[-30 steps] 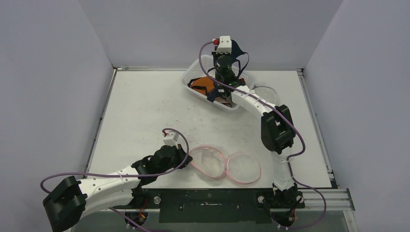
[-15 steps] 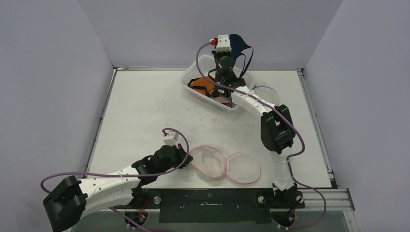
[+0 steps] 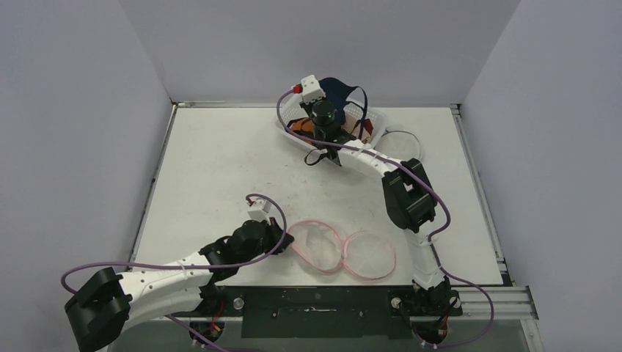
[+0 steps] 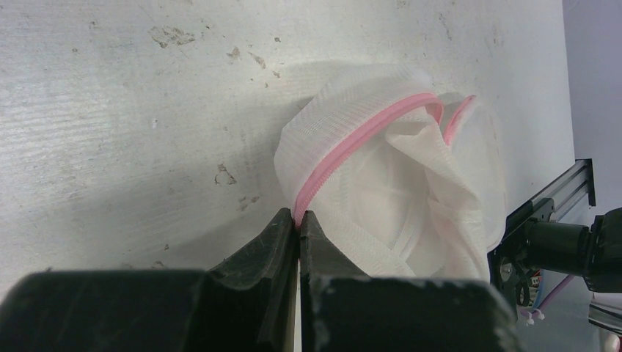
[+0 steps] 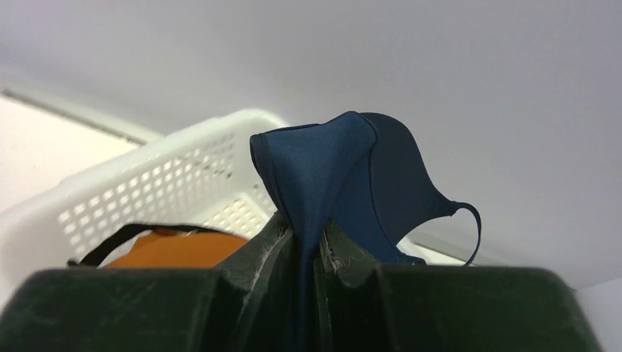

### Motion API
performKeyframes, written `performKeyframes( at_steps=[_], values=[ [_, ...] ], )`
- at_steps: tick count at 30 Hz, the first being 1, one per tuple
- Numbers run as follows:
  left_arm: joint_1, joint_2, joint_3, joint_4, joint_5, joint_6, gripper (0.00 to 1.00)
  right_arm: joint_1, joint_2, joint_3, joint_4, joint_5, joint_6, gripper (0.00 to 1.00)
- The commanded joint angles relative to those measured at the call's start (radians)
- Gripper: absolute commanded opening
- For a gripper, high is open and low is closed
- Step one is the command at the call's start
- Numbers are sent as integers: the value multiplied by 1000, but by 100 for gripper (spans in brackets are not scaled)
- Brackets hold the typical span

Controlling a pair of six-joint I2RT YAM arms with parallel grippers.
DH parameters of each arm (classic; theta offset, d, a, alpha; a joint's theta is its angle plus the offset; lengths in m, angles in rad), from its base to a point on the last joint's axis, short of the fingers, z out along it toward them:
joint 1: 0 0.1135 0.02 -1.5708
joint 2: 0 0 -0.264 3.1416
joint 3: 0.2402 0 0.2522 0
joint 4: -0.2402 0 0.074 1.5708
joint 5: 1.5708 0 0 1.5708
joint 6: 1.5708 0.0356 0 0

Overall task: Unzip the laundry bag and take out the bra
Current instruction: Place the bra in the bin.

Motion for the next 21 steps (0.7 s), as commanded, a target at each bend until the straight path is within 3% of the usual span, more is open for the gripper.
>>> performKeyframes(
  at_steps=[1,8,18,21],
  values=[
    [-6,-41,-9,53,4,-1,0,13,31,20,-83,-74,-7,5],
    [-8,-103,-22,21,-9,7,0,19,73,46,-201,-163,15,5],
    [-10,-68,-16,40,-1,13,0,9,161,158,-371,-202,68,6],
    [-10,-60,-12,46,-2,15,0,13,136,152,-369,-199,82,39]
  ],
)
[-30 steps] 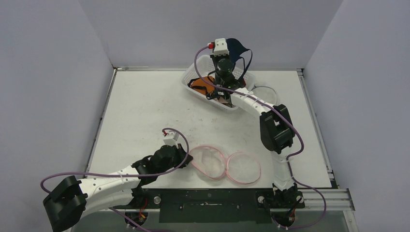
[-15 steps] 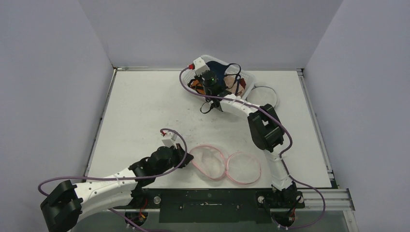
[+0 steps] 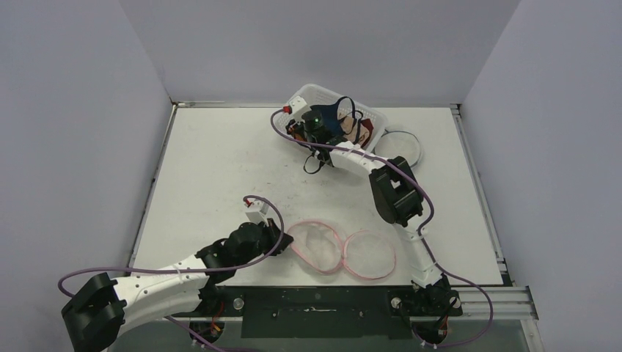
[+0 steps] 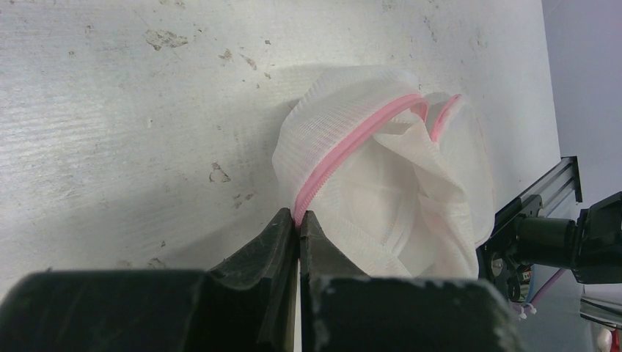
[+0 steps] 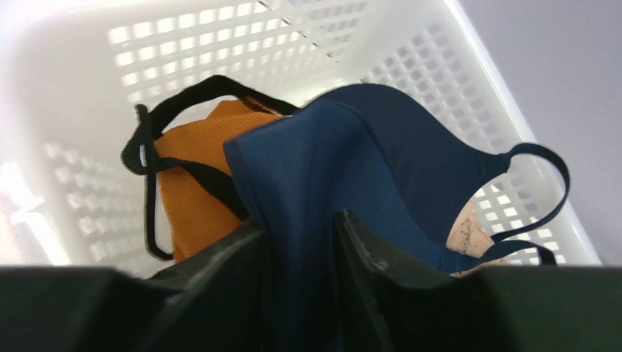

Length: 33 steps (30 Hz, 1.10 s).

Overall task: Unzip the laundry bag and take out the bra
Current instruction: Place the bra in the bin.

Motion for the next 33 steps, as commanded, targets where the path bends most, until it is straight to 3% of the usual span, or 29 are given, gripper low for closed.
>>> performKeyframes(
  at_steps=[1,3,12,14,19,22,27,33],
  values=[
    [-5,9,12,46,-2,14,0,0,-40,45,-11,-6,39,50],
    [-5,12,16,48,-1,15,0,4,-67,48,-11,-2,50,63],
    [-4,8,17,52,-3,9,0,21,-270,59,-21,29,152,98],
    [-5,7,18,55,-4,6,0,25,-330,57,-38,29,186,90],
    [-6,-1,26,69,-7,-1,0,45,-535,-51,-86,26,316,90],
    [-8,-4,38,72,-17,-3,0,62,-714,-249,-116,22,433,90],
    [-11,-19,47,82,-45,-22,0,71,-1087,-713,-60,5,605,90],
    [-12,-76,6,87,-144,-96,0,63,-1424,-1083,-241,29,882,93]
  ],
)
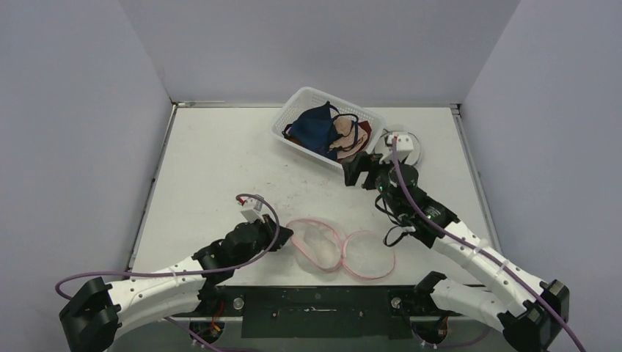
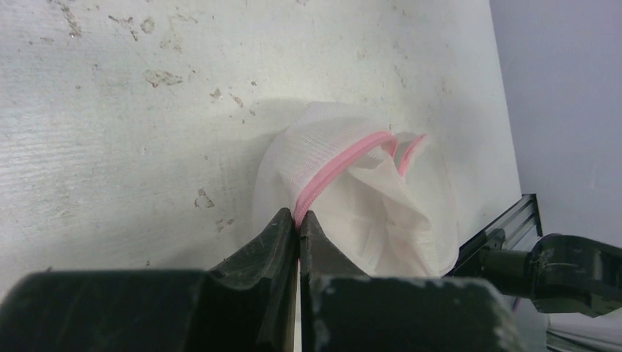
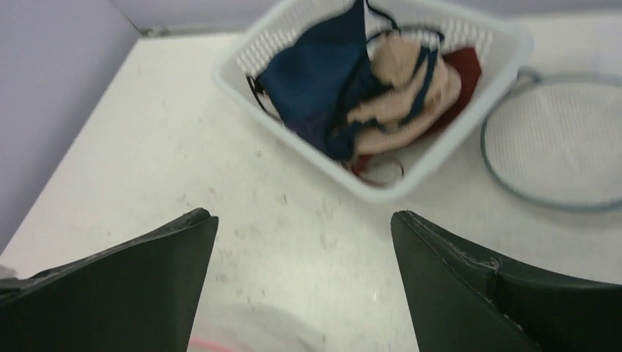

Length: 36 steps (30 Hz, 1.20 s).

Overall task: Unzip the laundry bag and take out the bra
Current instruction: Place the bra in the bin, then close the laundry bag at the center of the board.

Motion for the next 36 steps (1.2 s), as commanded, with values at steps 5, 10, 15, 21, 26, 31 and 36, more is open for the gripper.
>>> performKeyframes(
  at_steps=[5,10,15,21,26,31,36],
  values=[
    [-5,-112,-59,73,-188,-125,0,-4,-340,-379,-291,76,508,98],
    [-7,-156,-100,47,-262,-184,0,5,-440,-490,-442,88,743,98],
    [-8,-234,-141,-20,-325,-259,0,18,-514,-569,-518,92,879,98],
    [-11,-327,-144,-115,-365,-275,0,24,-568,-656,-547,59,985,96],
    [-13,-347,-147,-137,-368,-283,0,49,-598,-774,-449,-29,1081,88],
    [-22,-325,-152,-129,-364,-297,0,95,-526,-827,-317,-56,1132,88],
    [-30,-299,-150,-112,-356,-298,0,126,-452,-860,-192,-63,1186,89]
  ],
)
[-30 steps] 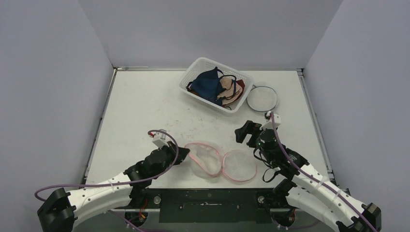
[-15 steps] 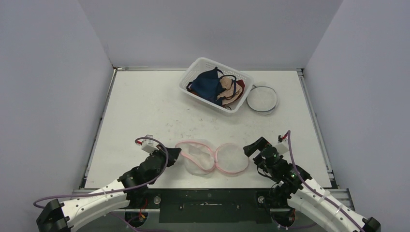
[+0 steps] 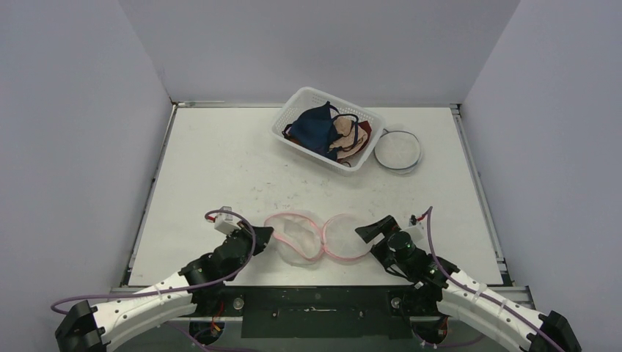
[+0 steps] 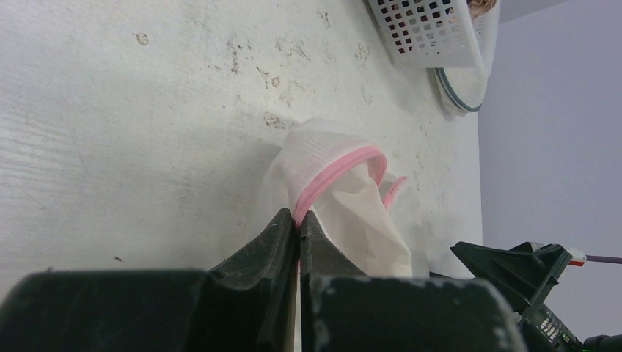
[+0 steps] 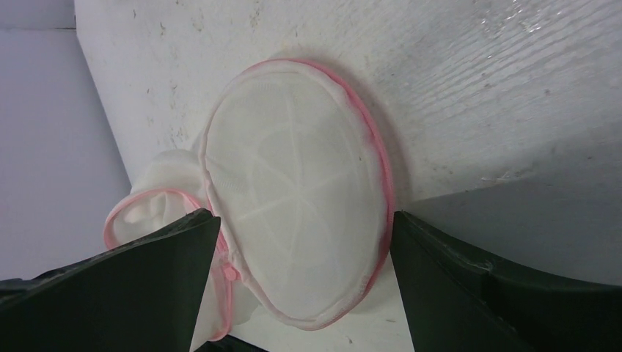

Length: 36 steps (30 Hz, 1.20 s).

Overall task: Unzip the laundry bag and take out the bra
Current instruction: Close the laundry bag at the center of the board.

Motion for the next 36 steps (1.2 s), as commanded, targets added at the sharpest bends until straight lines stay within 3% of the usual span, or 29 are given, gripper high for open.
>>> performKeyframes(
  at_steps=[1,5,10,16,23,29,33,36],
  values=[
    [-11,15,5,19,-15,-15,0,31,76,-52,72,-30,70,89],
    [-20,14,-1,27,-16,-17,0,56,83,-59,91,11,91,81],
    [-29,18,3,27,-18,0,0,59,69,-77,124,77,79,46],
    [-29,26,15,40,15,34,0,59,98,-29,154,135,-65,6],
    [-29,-1,92,0,51,155,1,59,42,170,113,225,-428,5],
    [-28,103,257,-29,90,319,3,59,102,454,49,252,-792,5],
    [-27,185,379,-28,145,406,4,59,156,634,-5,260,-917,5],
    [-27,244,428,-25,190,428,4,59,152,652,-31,281,-926,5]
  ],
)
